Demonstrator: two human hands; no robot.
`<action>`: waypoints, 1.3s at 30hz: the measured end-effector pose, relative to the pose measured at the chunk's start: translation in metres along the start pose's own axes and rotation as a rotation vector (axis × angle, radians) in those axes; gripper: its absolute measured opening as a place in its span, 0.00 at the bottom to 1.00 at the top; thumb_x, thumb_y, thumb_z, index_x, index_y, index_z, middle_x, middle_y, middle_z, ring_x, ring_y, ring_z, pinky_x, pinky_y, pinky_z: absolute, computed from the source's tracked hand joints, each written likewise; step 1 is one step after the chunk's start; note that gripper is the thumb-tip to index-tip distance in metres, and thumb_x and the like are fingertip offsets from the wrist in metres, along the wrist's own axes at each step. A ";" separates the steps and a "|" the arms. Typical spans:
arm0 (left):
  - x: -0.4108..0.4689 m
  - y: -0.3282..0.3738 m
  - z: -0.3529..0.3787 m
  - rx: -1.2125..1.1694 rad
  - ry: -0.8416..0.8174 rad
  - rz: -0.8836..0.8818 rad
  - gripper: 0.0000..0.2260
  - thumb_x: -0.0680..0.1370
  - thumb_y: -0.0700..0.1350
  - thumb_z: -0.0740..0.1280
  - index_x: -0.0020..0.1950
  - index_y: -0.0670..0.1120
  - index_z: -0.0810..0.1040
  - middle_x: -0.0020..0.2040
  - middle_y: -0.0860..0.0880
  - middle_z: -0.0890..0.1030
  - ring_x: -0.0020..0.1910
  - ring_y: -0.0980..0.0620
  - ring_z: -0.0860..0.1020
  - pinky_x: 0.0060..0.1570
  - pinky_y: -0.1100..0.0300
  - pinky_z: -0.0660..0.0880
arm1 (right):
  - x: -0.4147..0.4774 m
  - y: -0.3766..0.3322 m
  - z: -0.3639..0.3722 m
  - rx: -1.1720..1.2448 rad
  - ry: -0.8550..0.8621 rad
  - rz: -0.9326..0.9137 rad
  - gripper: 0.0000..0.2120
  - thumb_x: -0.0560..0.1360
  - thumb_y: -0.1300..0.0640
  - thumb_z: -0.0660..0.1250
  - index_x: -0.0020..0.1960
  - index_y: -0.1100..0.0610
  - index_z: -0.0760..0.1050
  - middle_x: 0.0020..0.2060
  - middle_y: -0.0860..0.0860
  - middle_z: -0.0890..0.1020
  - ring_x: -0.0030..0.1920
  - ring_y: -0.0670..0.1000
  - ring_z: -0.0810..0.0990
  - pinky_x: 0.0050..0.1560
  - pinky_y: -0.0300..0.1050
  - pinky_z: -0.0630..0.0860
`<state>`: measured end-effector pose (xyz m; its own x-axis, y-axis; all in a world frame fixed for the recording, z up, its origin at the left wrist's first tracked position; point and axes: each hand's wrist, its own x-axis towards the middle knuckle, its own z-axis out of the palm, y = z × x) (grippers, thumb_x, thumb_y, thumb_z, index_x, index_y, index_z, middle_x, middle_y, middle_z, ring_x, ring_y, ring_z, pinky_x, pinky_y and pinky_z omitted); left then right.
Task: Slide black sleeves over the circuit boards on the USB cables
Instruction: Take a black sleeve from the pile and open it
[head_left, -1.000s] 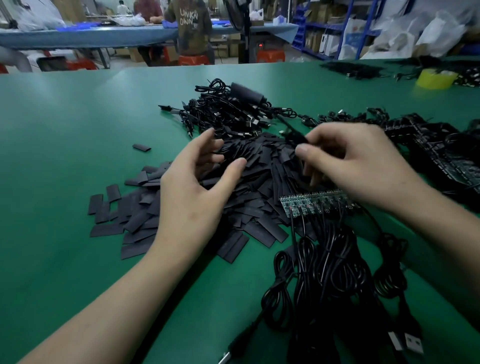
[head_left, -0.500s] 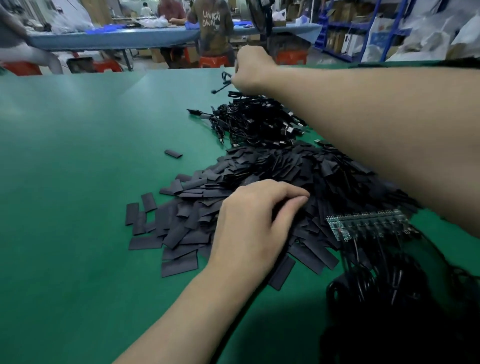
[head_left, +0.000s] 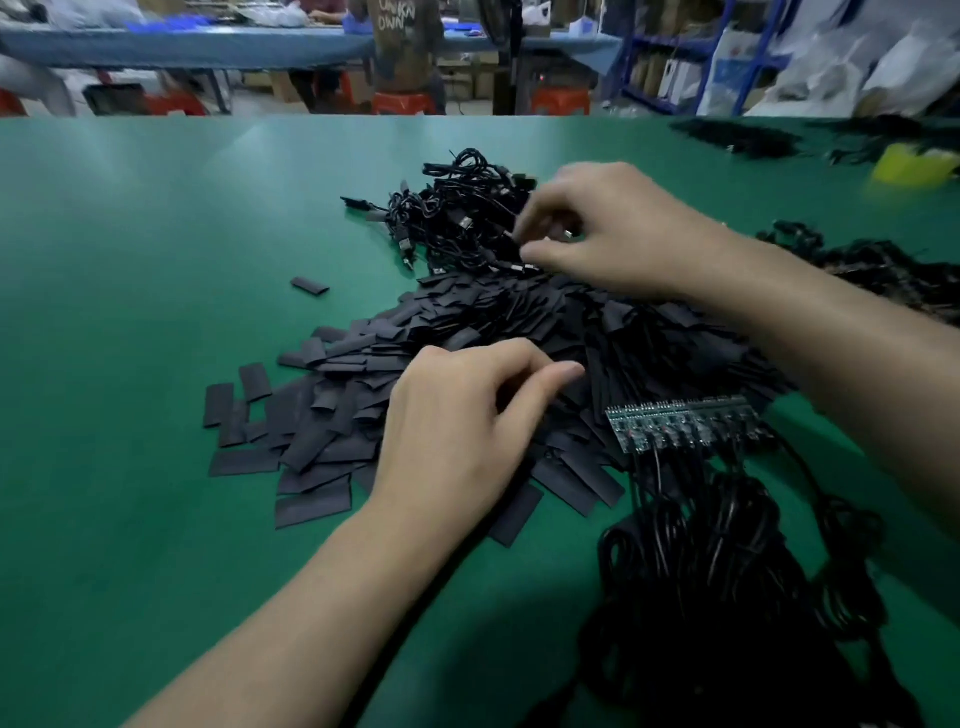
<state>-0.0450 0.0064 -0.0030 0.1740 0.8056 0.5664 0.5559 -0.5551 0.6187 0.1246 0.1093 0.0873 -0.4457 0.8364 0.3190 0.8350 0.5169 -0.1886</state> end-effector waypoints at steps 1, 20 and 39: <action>0.000 0.001 0.000 0.008 -0.009 0.000 0.12 0.82 0.57 0.67 0.45 0.53 0.84 0.32 0.55 0.81 0.34 0.55 0.80 0.47 0.51 0.78 | -0.026 0.003 -0.007 0.021 -0.046 0.017 0.08 0.78 0.49 0.71 0.53 0.50 0.85 0.45 0.44 0.82 0.46 0.44 0.80 0.48 0.35 0.75; -0.002 0.015 0.005 0.021 -0.163 0.074 0.07 0.78 0.55 0.72 0.51 0.54 0.87 0.44 0.57 0.85 0.46 0.55 0.81 0.49 0.51 0.76 | -0.133 0.017 0.006 0.426 -0.019 0.093 0.07 0.71 0.44 0.71 0.45 0.44 0.76 0.42 0.43 0.81 0.45 0.46 0.80 0.50 0.53 0.78; -0.002 0.024 0.002 -0.435 -0.278 -0.144 0.08 0.75 0.53 0.72 0.41 0.50 0.85 0.32 0.51 0.82 0.29 0.58 0.79 0.32 0.64 0.76 | -0.135 0.008 0.008 0.615 -0.055 -0.014 0.02 0.75 0.53 0.74 0.45 0.51 0.84 0.39 0.43 0.85 0.41 0.39 0.82 0.44 0.32 0.74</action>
<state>-0.0305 -0.0082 0.0095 0.3626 0.8715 0.3302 0.2120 -0.4221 0.8814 0.1891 0.0023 0.0348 -0.4845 0.8287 0.2800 0.4973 0.5243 -0.6912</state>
